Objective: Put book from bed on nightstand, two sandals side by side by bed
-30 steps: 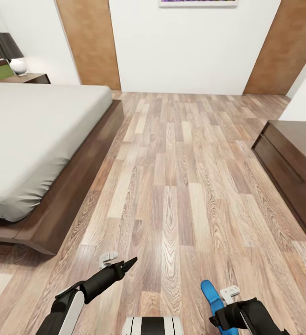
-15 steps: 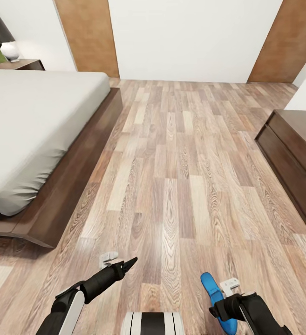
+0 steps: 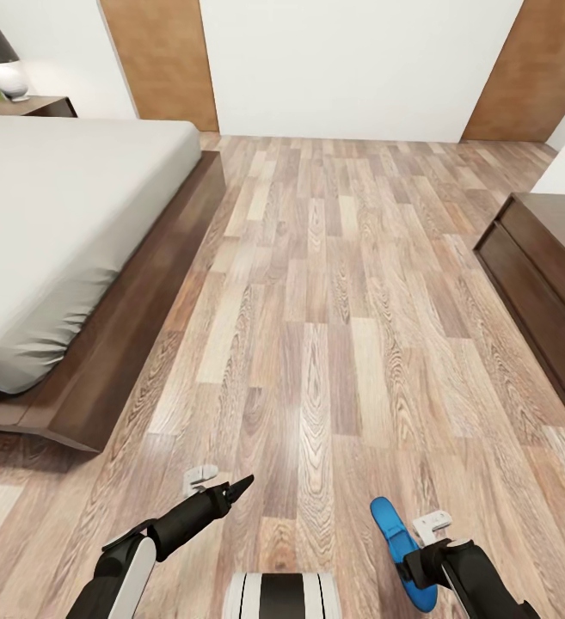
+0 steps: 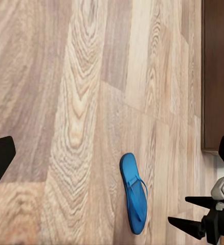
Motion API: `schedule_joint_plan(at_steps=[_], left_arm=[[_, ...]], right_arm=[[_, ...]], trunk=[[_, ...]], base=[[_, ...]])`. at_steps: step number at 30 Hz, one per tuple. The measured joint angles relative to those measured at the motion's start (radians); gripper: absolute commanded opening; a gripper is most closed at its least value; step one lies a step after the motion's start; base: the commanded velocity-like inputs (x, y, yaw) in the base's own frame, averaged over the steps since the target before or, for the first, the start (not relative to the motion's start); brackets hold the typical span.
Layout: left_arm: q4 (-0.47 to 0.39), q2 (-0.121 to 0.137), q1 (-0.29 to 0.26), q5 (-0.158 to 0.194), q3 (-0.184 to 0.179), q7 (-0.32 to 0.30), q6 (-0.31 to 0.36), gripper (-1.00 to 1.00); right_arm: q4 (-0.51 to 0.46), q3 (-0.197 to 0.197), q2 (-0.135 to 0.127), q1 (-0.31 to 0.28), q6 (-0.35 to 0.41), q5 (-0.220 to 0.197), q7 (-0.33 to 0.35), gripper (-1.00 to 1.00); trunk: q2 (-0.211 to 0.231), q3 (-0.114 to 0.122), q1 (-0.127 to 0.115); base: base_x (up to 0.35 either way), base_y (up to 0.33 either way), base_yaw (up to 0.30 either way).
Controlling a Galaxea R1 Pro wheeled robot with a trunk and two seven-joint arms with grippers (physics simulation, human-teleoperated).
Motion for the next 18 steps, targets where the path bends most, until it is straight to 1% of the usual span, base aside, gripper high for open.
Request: schedule_joint_plan(at_steps=[9,18], left_arm=[[0.000,0.001,0.000,0.000,0.000,0.000,0.001,1.00],[0.000,0.001,0.000,0.000,0.001,0.000,0.001,1.00]], right_arm=[[-0.001,0.000,0.000,0.000,0.000,0.000,-0.001,1.00],[-0.001,0.000,0.000,0.000,0.000,0.000,-0.002,1.00]], trunk=[[0.000,0.000,0.000],[-0.002,-0.035,0.004]], base=[[0.000,0.000,0.000],[0.000,0.000,0.000]])
